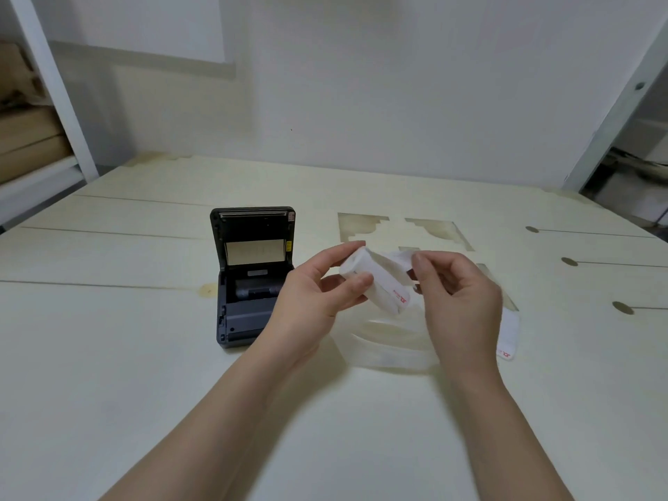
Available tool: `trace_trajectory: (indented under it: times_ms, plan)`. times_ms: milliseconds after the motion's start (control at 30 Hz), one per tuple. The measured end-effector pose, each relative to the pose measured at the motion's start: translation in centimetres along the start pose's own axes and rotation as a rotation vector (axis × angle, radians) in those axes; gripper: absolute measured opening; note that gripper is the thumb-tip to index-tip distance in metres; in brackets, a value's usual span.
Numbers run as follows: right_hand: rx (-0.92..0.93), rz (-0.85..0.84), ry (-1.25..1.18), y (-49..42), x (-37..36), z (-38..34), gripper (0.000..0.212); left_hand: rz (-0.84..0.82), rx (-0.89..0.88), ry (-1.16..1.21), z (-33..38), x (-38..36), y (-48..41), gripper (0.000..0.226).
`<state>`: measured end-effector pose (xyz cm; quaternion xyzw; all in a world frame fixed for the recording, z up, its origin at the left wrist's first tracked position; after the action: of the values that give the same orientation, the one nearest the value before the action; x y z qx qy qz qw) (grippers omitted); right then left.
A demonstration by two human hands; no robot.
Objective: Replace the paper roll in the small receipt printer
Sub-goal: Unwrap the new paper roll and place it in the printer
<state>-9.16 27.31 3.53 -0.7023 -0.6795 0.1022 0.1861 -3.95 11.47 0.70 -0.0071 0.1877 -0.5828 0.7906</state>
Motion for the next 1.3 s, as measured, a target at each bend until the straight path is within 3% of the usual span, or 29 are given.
trace_trajectory:
  times_ms: [133,333,567,667,767,833,900,1000,1167,1300]
  plan:
    - [-0.046,-0.088,-0.070,-0.1,0.0,0.0,0.017,-0.019,-0.012,0.004,-0.1,-0.2,0.0,0.036]
    - [0.330,-0.213,0.236,1.0,-1.4,-0.9,0.012,0.030,-0.036,-0.006,0.2,0.5,0.0,0.032]
    - [0.505,-0.197,0.298,1.0,-1.1,-0.9,0.009,-0.050,-0.047,-0.019,0.1,0.1,0.1,0.029]
    - [0.281,-0.188,0.218,0.9,-0.9,-0.7,0.010,-0.116,-0.074,-0.076,0.1,0.2,0.0,0.026]
    - [-0.077,-0.121,-0.044,0.4,-0.5,-0.1,0.014,-0.106,-0.151,-0.260,0.1,0.2,0.1,0.023]
    - [-0.218,-0.047,-0.187,0.1,0.1,0.4,0.014,-0.101,-0.187,-0.335,0.2,0.3,0.1,0.024]
    - [-0.187,0.056,-0.044,-0.2,0.9,0.7,0.013,-0.101,-0.228,-0.336,0.4,0.7,0.0,0.026]
    - [0.018,0.083,0.444,-0.3,1.0,0.9,0.010,-0.092,-0.276,-0.354,1.0,1.2,-0.1,0.028]
    - [0.069,-0.284,0.916,0.4,-1.1,2.1,0.011,-0.040,-0.277,-0.377,1.4,2.2,-0.2,0.030]
    - [-0.013,-0.509,1.128,1.0,-1.7,3.0,0.038,-0.013,-0.285,-0.376,1.7,2.6,0.1,0.028]
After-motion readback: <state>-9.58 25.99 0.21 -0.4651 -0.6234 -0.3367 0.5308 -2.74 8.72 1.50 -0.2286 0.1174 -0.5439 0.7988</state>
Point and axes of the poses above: each hand's wrist, its own y-axis away from the middle knuckle, its own x-axis out of the back of the hand, z = x × y, the point moved 4 cm from there along -y, towards the middle knuckle, and after that the axes turned 5 degrees about -x, right-handed, at the moved point
